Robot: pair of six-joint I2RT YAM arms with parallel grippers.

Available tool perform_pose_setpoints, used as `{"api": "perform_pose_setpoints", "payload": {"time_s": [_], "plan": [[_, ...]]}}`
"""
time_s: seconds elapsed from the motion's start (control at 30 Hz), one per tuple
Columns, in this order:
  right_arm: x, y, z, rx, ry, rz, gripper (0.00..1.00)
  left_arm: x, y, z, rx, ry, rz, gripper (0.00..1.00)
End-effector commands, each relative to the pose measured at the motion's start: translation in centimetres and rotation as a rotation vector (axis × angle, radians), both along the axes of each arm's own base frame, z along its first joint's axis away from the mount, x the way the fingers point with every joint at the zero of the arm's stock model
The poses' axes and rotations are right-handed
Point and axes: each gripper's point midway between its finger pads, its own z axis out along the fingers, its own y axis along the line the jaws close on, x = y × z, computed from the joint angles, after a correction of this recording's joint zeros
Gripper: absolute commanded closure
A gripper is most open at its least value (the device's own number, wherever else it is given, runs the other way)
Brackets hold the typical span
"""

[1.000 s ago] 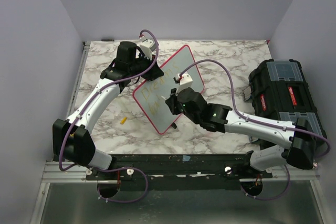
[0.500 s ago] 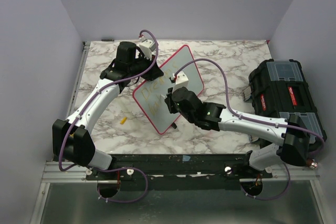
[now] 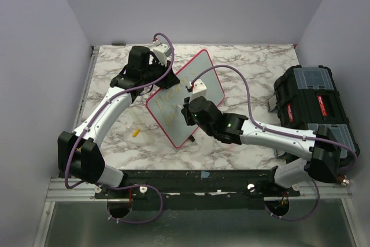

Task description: Write a sentence on the whiteboard

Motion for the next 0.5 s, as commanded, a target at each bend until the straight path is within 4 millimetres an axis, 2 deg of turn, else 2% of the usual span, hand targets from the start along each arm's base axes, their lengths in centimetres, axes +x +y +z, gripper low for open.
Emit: {"api": "perform_pose_setpoints", "payload": {"time_s": [0.0, 0.17, 0.47], "plan": [[-0.69, 0.51, -2.25, -0.033, 0.054, 0.04, 1.0, -0.59, 0.5, -3.57, 0.121, -0.001, -0.044, 1.0], [-1.05, 0.78, -2.79, -0.033, 0.074, 0.059, 0.99, -0.62, 0.49, -3.51, 0.12, -0.001, -0.045, 1.0], [-1.65, 1.23, -2.57, -0.01, 0.093, 0.092, 0.99, -0.62, 0.49, -3.59, 0.121, 0.0, -0.045, 1.0]]}}
